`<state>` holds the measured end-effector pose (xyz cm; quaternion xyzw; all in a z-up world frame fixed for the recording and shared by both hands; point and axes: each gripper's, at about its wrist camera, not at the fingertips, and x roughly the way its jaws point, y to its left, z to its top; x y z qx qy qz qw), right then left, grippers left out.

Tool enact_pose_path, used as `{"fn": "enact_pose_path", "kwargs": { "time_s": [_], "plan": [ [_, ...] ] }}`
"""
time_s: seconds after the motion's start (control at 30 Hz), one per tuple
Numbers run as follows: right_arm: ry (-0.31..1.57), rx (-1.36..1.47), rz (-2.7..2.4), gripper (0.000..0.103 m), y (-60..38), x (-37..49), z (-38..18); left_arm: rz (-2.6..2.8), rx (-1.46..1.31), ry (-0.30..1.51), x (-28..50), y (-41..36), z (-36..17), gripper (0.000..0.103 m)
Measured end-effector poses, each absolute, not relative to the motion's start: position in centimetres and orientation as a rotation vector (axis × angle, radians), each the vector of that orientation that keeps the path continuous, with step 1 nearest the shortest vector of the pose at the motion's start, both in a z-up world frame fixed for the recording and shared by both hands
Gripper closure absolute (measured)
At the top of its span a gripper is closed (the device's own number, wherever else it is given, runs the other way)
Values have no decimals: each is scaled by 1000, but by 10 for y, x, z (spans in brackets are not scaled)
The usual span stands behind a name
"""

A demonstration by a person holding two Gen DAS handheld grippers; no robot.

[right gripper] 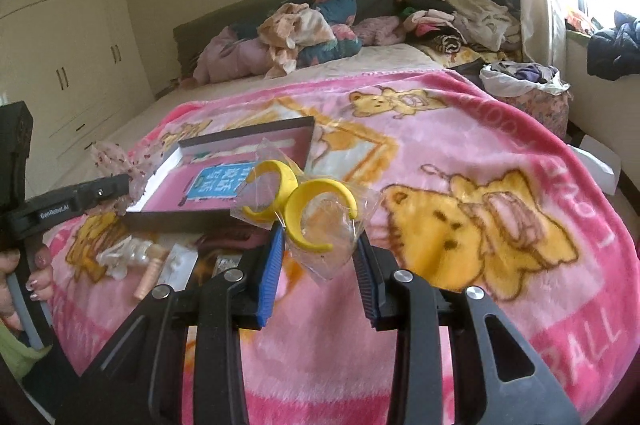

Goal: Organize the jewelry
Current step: 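Carry the bow clip and rings bag into the grey box and open both tools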

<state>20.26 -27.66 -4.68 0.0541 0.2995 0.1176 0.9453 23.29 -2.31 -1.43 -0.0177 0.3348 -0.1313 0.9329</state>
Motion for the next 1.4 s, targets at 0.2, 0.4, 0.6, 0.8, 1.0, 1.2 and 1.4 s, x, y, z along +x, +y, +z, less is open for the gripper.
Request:
{"fn": "enact_pose_path", "kwargs": {
  "time_s": [0.2,0.4,0.6,0.8,1.0,1.2,1.4],
  "plan": [
    [616,96,252,70,-268,221,-47,-244,-32,707,255,-19,-22,84],
    [611,97,277,70,-253,242,-43,-199,-41,735,281,-5,-29,84],
    [613,80,310,70,-233,268,-39,-147,-25,750,304,5,-34,84],
    [634,68,326,70,-216,297,-44,-128,-2,780,325,13,-45,84],
    [700,46,352,70,-197,325,-62,-140,2,803,334,17,-59,83],
    [760,5,393,70,-175,339,-77,-129,-17,843,335,24,-72,82],
    [817,-21,400,70,-158,344,-95,-124,-20,846,331,27,-79,79]
  ]
}}
